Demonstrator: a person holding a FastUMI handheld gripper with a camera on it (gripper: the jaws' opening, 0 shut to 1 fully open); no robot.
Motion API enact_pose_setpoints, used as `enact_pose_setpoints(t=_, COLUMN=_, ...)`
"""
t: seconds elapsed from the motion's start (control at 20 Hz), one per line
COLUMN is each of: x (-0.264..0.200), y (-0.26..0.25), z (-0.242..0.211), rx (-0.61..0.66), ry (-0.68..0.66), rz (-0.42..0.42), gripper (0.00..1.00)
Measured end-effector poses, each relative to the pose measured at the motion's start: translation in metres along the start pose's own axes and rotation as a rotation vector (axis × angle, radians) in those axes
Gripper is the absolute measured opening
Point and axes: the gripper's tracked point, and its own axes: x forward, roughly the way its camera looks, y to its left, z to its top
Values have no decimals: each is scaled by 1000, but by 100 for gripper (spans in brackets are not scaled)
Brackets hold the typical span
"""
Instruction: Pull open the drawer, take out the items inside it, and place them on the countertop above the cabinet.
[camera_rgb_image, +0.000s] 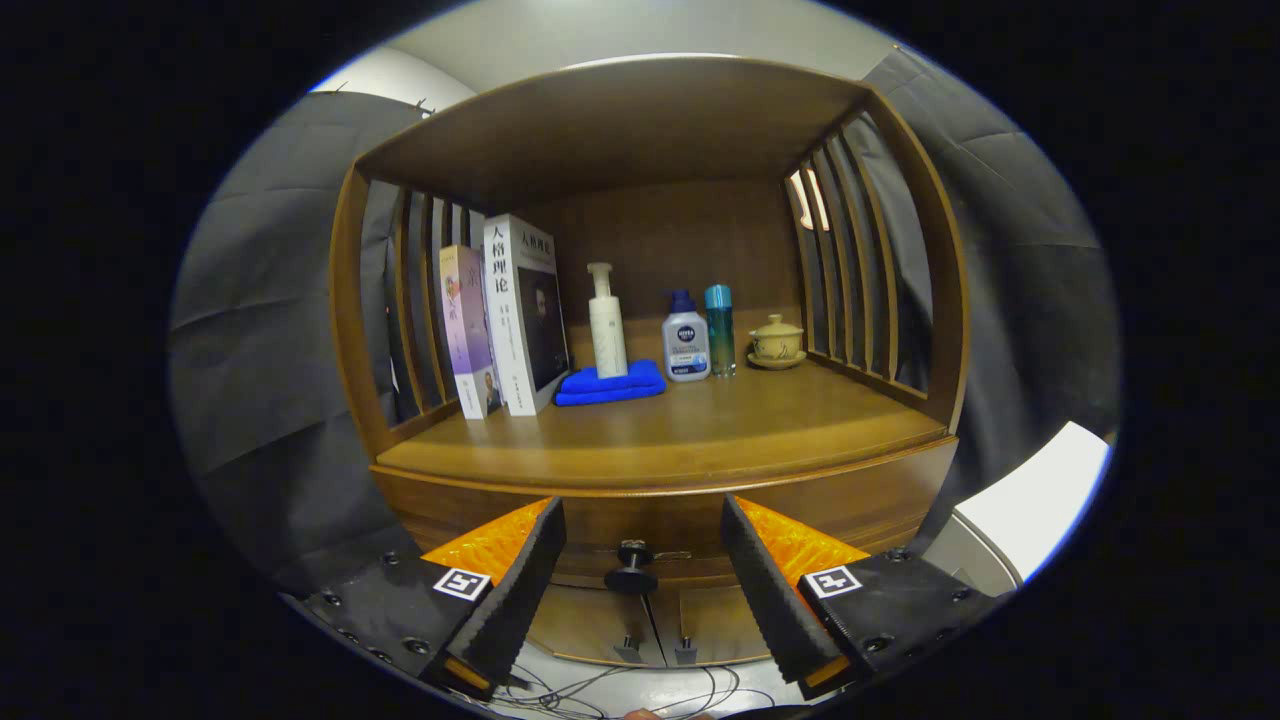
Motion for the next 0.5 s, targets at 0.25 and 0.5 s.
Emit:
enact_pose_setpoints(t=0.25, x=23, y=1, z=-31, rx=-21, ry=63, rz=-9, gripper=98)
enact_pose_setpoints(t=0.5, x=34, y=1, z=-55, rx=-36, ry=97, rz=-22, gripper=98)
